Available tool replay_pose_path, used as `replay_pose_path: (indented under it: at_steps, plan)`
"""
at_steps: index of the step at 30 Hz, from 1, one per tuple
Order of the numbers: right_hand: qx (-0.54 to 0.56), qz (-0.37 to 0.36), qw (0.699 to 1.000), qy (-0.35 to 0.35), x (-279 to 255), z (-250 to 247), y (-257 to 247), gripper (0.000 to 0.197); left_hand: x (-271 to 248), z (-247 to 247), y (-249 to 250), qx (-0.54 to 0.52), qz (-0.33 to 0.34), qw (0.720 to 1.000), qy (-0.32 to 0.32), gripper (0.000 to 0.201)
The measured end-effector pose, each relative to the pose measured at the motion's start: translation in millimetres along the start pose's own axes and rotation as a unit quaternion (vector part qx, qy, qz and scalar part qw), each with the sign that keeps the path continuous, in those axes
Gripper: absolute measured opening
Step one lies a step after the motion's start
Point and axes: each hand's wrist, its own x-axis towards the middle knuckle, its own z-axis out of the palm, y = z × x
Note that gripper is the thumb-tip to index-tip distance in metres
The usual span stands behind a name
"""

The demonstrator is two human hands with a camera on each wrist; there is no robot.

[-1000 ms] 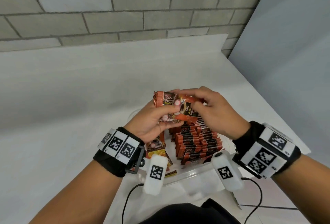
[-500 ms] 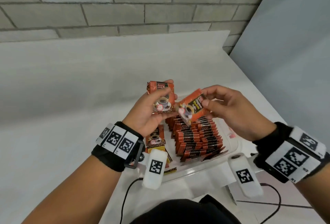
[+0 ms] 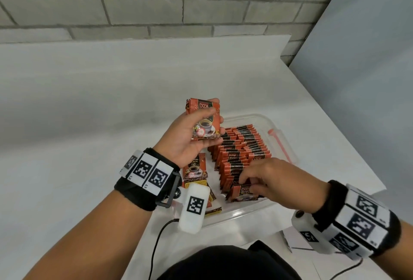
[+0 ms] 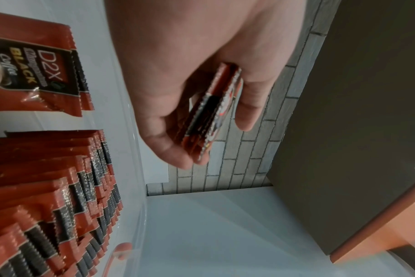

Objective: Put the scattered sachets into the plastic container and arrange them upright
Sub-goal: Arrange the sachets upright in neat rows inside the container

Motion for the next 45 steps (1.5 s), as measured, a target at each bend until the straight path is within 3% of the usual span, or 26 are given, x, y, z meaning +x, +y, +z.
replay_pose_path:
  at_steps: [5,13,17,21,24,27,30,35,45]
  plan:
    - [-0.044,0.001,0.999,0.021,0.2,7.7,-2.2,0.008,-0.7,0.3,0.5,0.004,-0.002,1.000,0.003,0.023]
    - [-0.089,0.002,0.996,0.014,4.7,9.9,-3.5,0.009,-1.5,2.1,1.4,-0.001,-0.004,1.000,0.011,0.023]
    - [-0.065,0.008,0.998,-0.013,4.1,9.2,1.8,0.006,-2.0,3.3,1.5,-0.021,-0.010,0.999,0.025,0.021]
    - [0.008,0.024,0.999,-0.034,3.1,2.1,5.6,0.004,-2.3,2.0,0.7,-0.036,-0.022,0.999,0.017,0.033]
    - [0.091,0.023,0.996,0.004,0.3,-5.1,5.5,0.003,-3.7,3.5,-0.6,-0.022,-0.030,0.999,0.002,0.031]
    - [0.198,0.045,0.971,0.123,1.0,-13.0,2.0,0.003,-5.6,7.1,-2.3,0.007,-0.029,1.000,-0.001,0.040]
    - [0.266,0.116,0.933,0.215,9.3,-23.1,-2.9,0.018,-7.9,10.2,-3.7,0.042,-0.024,0.999,-0.024,0.052]
    - [0.441,0.131,0.862,0.212,22.6,-32.7,-17.8,0.034,-9.0,11.4,-7.6,0.074,-0.008,0.994,-0.074,0.047]
    - [0.452,0.091,0.851,0.252,29.1,-40.9,-17.3,0.011,-11.4,11.2,-9.4,0.093,0.006,0.992,-0.086,0.049]
